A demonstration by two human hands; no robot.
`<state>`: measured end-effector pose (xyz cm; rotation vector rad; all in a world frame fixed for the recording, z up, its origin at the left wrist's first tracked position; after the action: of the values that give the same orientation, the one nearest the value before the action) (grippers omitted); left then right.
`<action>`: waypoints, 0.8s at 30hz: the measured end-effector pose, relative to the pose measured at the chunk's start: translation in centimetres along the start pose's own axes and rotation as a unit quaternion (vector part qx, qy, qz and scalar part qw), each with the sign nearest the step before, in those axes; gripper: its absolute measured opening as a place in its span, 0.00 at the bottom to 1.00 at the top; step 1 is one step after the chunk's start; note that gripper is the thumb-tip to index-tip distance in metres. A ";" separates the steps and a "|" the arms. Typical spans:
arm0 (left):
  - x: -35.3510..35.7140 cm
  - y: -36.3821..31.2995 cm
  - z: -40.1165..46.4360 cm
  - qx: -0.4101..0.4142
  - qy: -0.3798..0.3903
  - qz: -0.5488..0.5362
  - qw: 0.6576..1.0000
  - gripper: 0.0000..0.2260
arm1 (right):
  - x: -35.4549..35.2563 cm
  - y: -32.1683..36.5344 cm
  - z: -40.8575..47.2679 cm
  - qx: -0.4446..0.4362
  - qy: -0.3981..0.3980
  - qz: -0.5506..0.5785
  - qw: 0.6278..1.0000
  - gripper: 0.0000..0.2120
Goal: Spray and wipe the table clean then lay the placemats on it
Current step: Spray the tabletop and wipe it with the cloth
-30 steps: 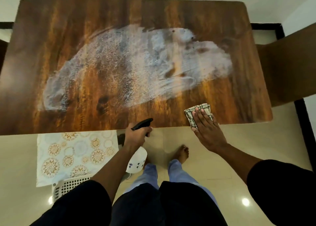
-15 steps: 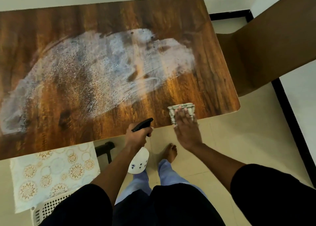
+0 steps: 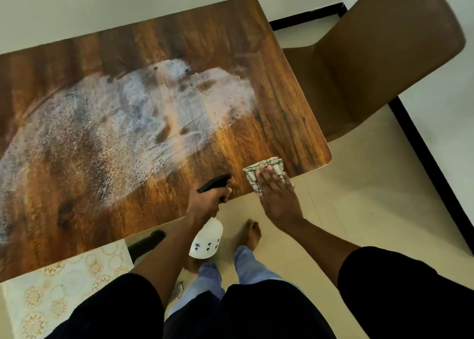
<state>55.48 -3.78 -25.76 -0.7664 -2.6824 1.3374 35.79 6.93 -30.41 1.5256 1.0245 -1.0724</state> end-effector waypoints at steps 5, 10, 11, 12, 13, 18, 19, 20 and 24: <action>4.7 -1.6 0.7 -0.003 0.057 0.005 0.998 0.16 | -1.7 -8.8 -0.9 0.113 0.007 0.012 0.993 0.30; 7.9 -3.1 1.1 0.015 0.090 0.018 0.996 0.16 | -2.9 -14.4 -1.2 0.170 0.000 0.033 0.985 0.32; 8.3 -3.3 1.1 0.012 0.092 0.019 0.996 0.18 | -3.0 -14.8 -1.2 0.170 -0.003 0.041 0.985 0.31; 8.6 -3.5 1.1 0.009 0.092 0.023 0.995 0.18 | -2.9 -14.9 -1.2 0.174 -0.009 0.050 0.983 0.31; 8.8 -3.7 1.1 0.008 0.091 0.029 0.995 0.16 | -2.8 -14.7 -1.1 0.182 -0.018 0.062 0.981 0.30; 8.9 -3.8 1.5 0.004 0.083 0.062 0.995 0.06 | -2.3 -11.5 -1.3 0.217 -0.044 0.119 0.968 0.28; 8.8 -3.8 1.6 0.004 0.081 0.068 0.994 0.06 | -2.1 -10.2 -1.5 0.199 -0.044 0.124 0.971 0.27; 8.8 -4.0 1.6 0.006 0.078 0.069 0.995 0.06 | -1.9 -8.8 -1.8 0.175 -0.045 0.125 0.976 0.27; 8.6 -4.6 1.5 0.021 0.084 0.053 0.995 0.13 | -0.6 -2.5 -2.4 0.052 -0.025 0.108 0.993 0.28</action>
<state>45.65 -3.35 -24.69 -0.9818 -2.5086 1.2815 33.60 9.71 -30.12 1.6431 0.7601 -1.0186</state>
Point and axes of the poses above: each hand's wrist, its own z-axis towards the middle knuckle, its own x-axis out of the palm, y = z × x, the point moved 6 cm from there along z, towards the middle knuckle
